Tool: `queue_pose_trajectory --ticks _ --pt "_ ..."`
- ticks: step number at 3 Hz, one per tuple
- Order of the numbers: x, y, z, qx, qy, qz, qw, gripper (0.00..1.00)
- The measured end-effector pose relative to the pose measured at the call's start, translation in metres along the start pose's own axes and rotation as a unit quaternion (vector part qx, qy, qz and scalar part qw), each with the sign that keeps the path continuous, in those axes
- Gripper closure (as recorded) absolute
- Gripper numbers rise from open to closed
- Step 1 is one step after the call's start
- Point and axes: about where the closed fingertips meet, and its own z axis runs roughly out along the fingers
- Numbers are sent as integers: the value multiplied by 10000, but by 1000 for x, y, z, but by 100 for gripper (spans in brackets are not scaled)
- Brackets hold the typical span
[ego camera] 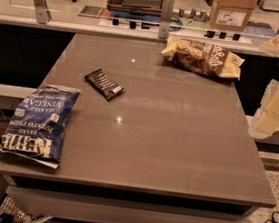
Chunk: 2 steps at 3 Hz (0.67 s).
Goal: Move brown chip bag near blue chip bag
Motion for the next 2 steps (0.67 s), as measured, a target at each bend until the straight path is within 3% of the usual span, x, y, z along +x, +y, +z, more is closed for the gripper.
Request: queue_pose_trajectory --ticks 2 --pt "-4 -60 28 385 -511 403 9971 0"
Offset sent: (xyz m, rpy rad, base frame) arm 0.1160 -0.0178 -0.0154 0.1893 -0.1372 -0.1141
